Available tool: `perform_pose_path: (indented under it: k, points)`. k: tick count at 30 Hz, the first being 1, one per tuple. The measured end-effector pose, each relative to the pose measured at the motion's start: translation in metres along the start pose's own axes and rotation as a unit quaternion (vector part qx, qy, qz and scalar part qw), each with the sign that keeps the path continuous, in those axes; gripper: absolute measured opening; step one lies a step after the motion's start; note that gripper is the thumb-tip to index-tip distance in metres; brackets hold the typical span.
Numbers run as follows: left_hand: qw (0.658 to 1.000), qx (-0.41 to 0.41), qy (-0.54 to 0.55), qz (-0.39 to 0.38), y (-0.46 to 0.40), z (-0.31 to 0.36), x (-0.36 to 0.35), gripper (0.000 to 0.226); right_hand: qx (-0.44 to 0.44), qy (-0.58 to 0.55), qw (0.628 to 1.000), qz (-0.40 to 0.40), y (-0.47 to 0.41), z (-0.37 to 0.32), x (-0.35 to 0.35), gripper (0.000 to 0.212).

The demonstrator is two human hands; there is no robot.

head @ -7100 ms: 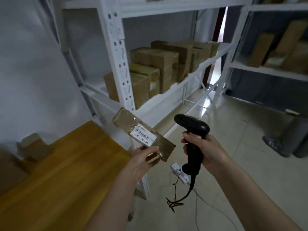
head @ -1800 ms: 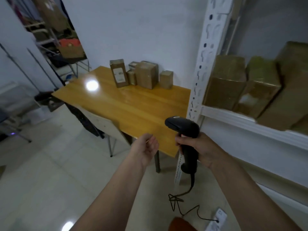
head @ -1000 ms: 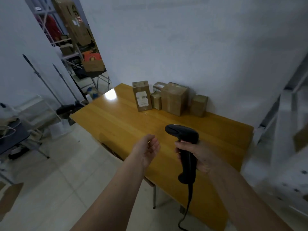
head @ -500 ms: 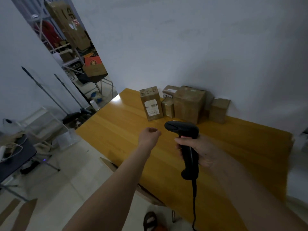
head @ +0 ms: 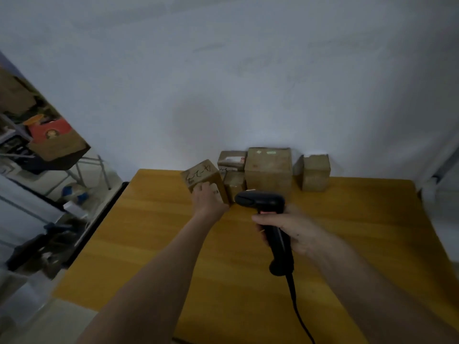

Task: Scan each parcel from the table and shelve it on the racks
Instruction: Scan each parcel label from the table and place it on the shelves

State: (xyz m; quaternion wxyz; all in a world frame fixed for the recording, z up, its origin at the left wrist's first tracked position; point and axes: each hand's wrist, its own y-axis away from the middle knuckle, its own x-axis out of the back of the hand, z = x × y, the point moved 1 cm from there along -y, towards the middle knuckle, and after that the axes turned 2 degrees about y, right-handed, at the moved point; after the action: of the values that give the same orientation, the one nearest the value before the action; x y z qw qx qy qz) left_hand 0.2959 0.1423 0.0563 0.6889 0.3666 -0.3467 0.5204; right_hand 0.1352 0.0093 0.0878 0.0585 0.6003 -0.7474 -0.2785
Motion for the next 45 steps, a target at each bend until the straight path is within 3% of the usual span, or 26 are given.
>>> perform_pose_path:
  k: [6, 13, 21, 24, 27, 29, 31, 33, 37, 42, 45]
  points:
    - [0.993, -0.053, -0.100, -0.015, -0.071, -0.019, 0.007, 0.098, -0.016, -0.010, 0.998, 0.055, -0.033, 0.004, -0.027, 0.022]
    - [0.982, -0.061, -0.171, -0.059, -0.131, -0.023, 0.005, 0.113, -0.026, -0.035, 0.993, 0.112, -0.048, 0.016, -0.032, 0.008]
    - [0.973, -0.076, -0.213, -0.036, -0.127, -0.021, -0.010, 0.100, -0.032, -0.054, 0.987, 0.150, -0.051, 0.029, -0.026, 0.014]
    - [0.983, -0.049, -0.169, -0.056, -0.112, -0.020, -0.009, 0.085, -0.032, -0.053, 0.987, 0.152, -0.049, 0.029, -0.024, 0.016]
    - [0.988, 0.053, 0.057, -0.130, -0.091, -0.029, -0.005, 0.064, -0.025, -0.051, 0.987, 0.153, -0.041, 0.031, -0.020, 0.020]
    - [0.942, 0.111, 0.234, -0.214, -0.074, -0.040, -0.004, 0.065, -0.022, -0.045, 0.987, 0.156, -0.032, 0.032, -0.014, 0.022]
    - [0.885, 0.139, 0.338, -0.290, -0.055, -0.049, -0.008, 0.076, -0.024, -0.037, 0.986, 0.159, -0.022, 0.033, -0.007, 0.021]
    - [0.829, 0.155, 0.430, -0.323, -0.036, -0.052, -0.019, 0.069, -0.026, -0.037, 0.984, 0.171, -0.014, 0.035, 0.001, 0.022]
    - [0.713, 0.197, 0.584, -0.336, 0.002, -0.047, -0.055, 0.056, -0.006, -0.056, 0.975, 0.214, -0.002, 0.033, 0.014, 0.014]
    - [0.605, 0.226, 0.687, -0.334, 0.049, -0.031, -0.092, 0.076, 0.034, -0.059, 0.969, 0.237, 0.015, 0.029, 0.016, 0.010]
    - [0.578, 0.214, 0.725, -0.308, 0.064, -0.013, -0.102, 0.078, 0.063, -0.056, 0.966, 0.246, 0.026, 0.027, 0.018, 0.009]
